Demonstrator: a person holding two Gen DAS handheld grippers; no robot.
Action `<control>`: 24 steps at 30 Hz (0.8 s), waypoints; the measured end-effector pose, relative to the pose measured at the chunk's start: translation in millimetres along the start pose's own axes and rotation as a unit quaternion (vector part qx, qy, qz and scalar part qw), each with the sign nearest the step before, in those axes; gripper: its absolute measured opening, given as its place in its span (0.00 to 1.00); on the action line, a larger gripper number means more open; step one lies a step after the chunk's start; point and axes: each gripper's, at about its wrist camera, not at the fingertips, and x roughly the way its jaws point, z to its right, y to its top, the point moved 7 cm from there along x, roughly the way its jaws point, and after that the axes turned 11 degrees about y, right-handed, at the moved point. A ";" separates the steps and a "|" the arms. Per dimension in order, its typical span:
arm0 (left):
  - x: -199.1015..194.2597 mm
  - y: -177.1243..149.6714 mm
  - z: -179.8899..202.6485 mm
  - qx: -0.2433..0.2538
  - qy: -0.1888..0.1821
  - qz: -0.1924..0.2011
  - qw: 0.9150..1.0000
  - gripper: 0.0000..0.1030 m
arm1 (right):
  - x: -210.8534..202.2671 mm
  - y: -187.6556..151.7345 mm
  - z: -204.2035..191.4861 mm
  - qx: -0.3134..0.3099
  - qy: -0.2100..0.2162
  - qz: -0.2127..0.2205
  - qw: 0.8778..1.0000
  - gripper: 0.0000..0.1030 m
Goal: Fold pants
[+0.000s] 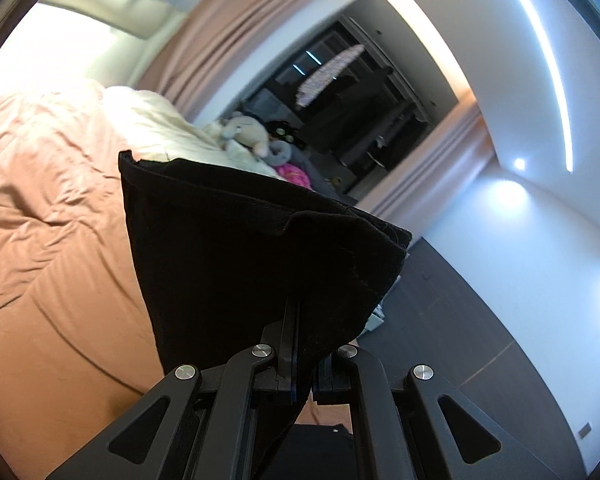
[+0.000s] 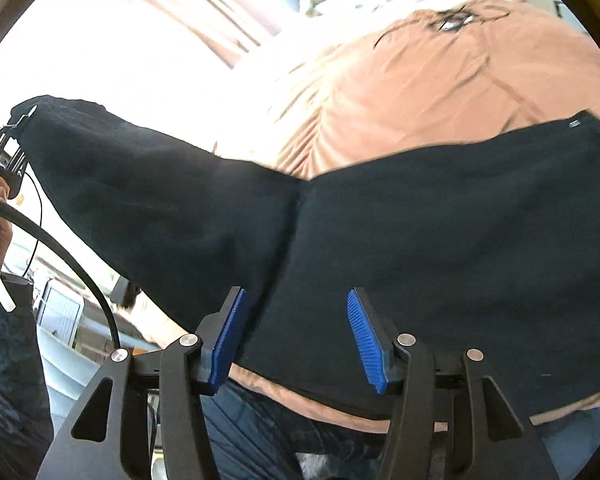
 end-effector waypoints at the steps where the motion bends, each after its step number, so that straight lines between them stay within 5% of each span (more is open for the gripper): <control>1: 3.2 -0.6 9.1 0.001 -0.005 -0.003 1.000 0.03 | -13.0 3.0 5.7 0.002 -0.004 0.010 1.000 0.50; 24: 90.0 -73.1 166.5 0.082 -0.054 -0.094 0.991 0.03 | -146.7 -32.2 39.3 0.042 -0.013 0.124 0.991 0.50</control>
